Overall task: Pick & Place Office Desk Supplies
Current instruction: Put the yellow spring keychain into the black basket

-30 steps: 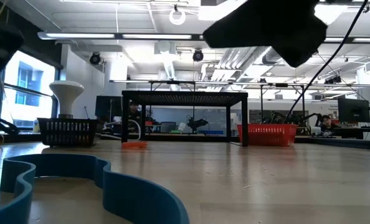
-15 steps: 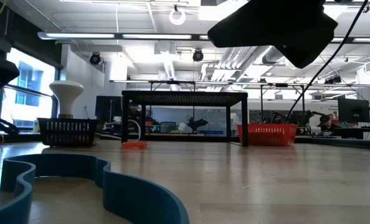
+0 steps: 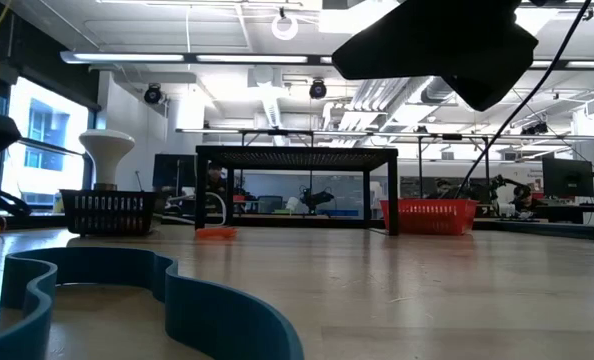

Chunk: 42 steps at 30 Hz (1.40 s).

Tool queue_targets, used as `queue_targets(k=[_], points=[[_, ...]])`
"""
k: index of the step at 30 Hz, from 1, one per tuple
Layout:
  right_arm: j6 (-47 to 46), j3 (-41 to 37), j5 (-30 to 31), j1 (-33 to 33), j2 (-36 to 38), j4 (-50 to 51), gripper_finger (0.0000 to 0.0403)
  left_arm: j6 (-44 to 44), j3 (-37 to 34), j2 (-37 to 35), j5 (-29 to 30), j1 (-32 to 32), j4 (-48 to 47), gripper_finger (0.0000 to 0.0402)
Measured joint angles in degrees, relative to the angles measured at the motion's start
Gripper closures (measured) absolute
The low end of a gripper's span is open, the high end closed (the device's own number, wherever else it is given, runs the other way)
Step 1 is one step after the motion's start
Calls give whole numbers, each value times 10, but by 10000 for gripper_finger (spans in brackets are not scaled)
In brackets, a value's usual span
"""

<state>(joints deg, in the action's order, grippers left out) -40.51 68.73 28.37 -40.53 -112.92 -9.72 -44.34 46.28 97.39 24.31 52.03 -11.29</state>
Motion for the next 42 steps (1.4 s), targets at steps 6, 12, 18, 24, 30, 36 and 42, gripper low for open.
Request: queue_targets(k=[6, 12, 18, 24, 30, 36, 42], points=[[0, 0, 0, 0, 0, 0, 182, -22, 0, 1, 0, -1, -8, 324], [-8, 0, 0, 0, 0, 0, 182, -32, 0, 0, 4, -2, -7, 389], [-19, 0, 1, 2, 0, -1, 182, -7, 15, -25, 35, -3, -18, 394], [-31, 0, 22, 12, 0, -21, 182, 26, 56, -46, 218, -4, -3, 396], [-32, 0, 41, 29, 0, -37, 182, 75, 71, -46, 352, -21, 81, 396], [-30, 0, 79, 47, 0, -59, 182, 118, 72, -46, 370, -47, 122, 397], [-28, 0, 76, 59, 0, -59, 182, 150, 72, -46, 404, -56, 122, 397]])
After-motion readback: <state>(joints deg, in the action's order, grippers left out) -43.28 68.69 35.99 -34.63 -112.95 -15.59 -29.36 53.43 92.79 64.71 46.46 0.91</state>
